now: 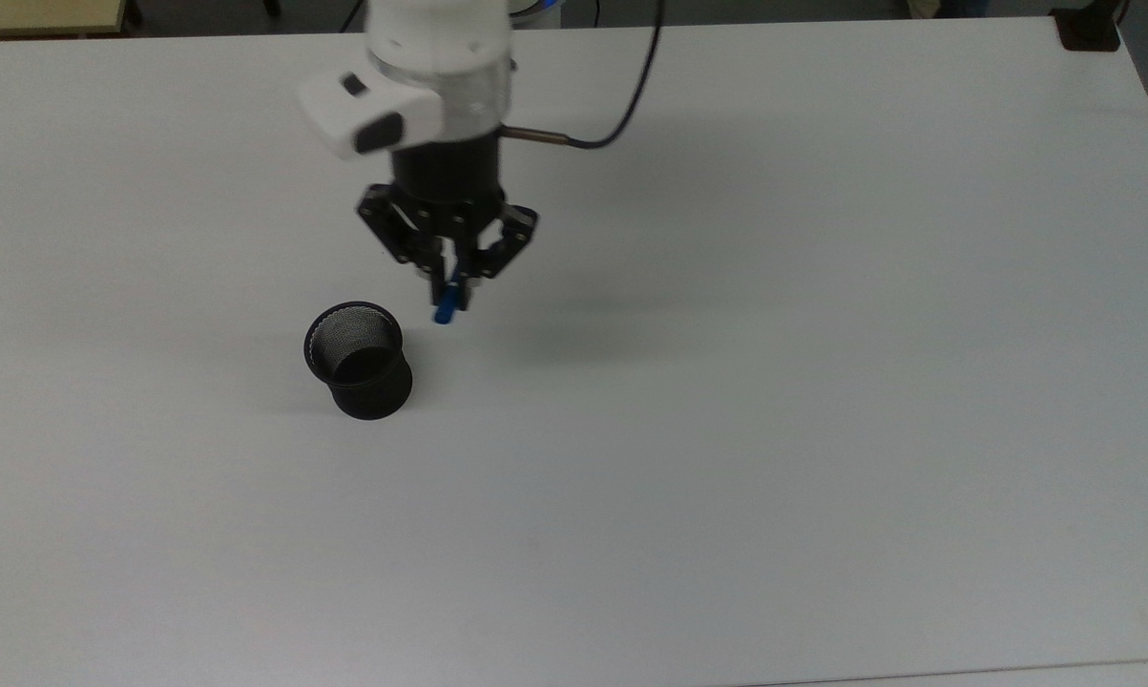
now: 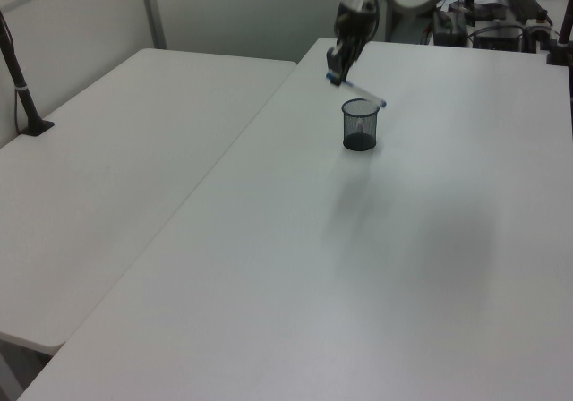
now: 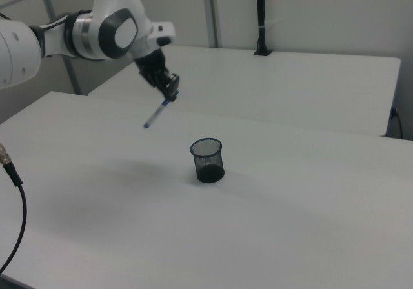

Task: Insert the marker
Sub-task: 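Lift the marker and carry it over the black mesh cup, then lower the marker into the cup and open the gripper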

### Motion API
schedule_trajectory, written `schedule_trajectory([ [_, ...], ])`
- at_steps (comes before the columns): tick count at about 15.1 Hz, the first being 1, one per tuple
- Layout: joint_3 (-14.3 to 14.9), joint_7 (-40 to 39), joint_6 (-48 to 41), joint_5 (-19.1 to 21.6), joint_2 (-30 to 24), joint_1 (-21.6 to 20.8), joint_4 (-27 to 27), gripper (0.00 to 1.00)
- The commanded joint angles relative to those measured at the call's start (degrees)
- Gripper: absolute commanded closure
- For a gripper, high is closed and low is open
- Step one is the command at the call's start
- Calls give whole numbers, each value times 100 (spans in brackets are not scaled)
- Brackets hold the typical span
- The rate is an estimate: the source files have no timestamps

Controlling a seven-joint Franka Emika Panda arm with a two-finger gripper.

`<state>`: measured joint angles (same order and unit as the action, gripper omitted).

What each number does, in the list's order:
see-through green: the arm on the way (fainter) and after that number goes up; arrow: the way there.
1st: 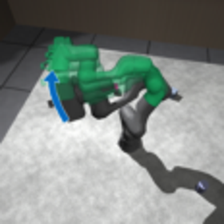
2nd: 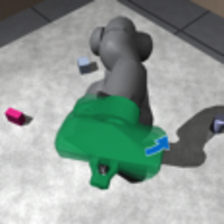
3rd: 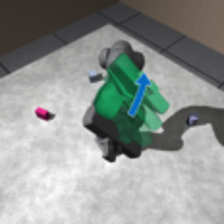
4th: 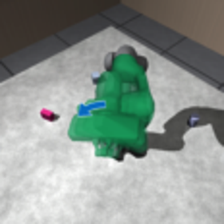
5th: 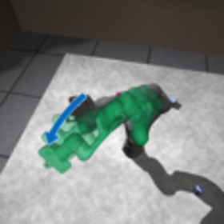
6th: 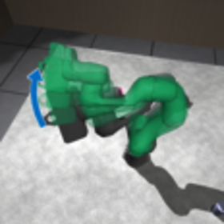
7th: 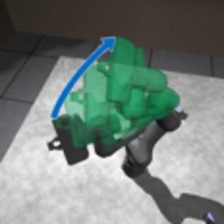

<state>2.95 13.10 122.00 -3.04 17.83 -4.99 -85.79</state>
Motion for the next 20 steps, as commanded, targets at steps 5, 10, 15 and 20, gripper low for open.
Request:
schedule_trajectory([
  [5, 636, -702, 2159, 32, -315, 201, -798, 100],
  [10, 821, -870, 3547, -12, -262, 201, -1596, 100],
  [15, 821, -826, 4236, -170, -34, 148, -1985, 100],
  [20, 830, -809, 4841, -320, 247, 174, -2187, 100],
])
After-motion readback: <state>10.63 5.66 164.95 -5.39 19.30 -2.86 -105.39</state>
